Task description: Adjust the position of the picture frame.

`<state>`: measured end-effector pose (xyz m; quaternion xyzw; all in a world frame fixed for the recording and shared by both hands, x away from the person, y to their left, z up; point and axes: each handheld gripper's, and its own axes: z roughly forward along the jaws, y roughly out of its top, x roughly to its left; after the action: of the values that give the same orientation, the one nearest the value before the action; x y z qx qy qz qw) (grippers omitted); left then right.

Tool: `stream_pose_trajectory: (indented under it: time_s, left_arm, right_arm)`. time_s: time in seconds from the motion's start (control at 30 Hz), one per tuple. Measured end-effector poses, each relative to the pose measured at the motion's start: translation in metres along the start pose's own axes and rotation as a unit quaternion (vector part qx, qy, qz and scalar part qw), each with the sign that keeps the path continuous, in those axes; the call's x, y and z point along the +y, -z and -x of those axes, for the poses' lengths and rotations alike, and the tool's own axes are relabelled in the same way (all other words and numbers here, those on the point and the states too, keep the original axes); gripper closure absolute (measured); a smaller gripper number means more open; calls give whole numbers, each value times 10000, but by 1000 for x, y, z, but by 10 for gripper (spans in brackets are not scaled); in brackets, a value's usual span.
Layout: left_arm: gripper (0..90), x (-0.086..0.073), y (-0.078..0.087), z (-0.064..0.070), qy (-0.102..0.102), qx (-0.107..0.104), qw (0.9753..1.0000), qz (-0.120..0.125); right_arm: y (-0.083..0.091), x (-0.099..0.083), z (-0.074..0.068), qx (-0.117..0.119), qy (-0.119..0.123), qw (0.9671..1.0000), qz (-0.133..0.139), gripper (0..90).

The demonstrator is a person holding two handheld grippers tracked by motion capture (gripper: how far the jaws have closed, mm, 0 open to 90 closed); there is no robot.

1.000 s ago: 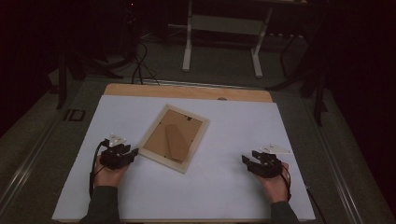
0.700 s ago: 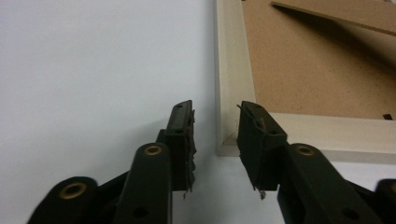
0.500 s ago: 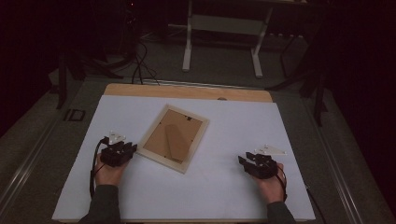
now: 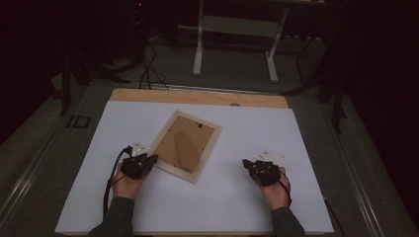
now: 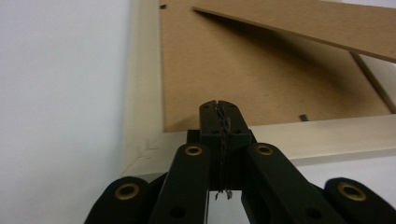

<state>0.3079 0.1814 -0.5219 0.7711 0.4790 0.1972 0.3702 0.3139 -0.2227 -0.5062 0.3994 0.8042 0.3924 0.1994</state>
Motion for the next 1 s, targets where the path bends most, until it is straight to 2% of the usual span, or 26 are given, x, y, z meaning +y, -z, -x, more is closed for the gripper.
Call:
stream_pose_trajectory:
  time_s: [0.1,0.2,0.43,0.5,0.57,0.6,0.87,1.0]
  left_arm:
    - [900,1,-2,6,-86,-33,10000,6]
    - [900,1,-3,10,-121,-70,9999,-22]
    - [899,-1,-1,7,-48,-20,10000,-9]
    - [899,-2,-1,5,-16,-20,10000,-36]
    - [899,-2,-2,4,-11,-21,10000,-45]
    - [898,-3,-1,3,-1,-11,10000,-62]
    - [900,-3,-1,3,-44,0,10000,-61]
    - [899,-3,0,3,-74,70,9999,-60]
  right_arm:
    - [-4,4,-2,74,-10,10000,24,899]
    - [-10,12,-10,294,-48,9995,113,899]
    - [-26,21,-29,505,79,9987,81,900]
    - [-35,24,-39,620,154,9980,36,900]
    - [-35,24,-39,620,154,9980,36,900]
    - [-44,26,-49,741,225,9970,-47,900]
    - [-64,28,-65,921,377,9947,-246,900]
    - [-72,27,-71,970,450,9936,-365,900]
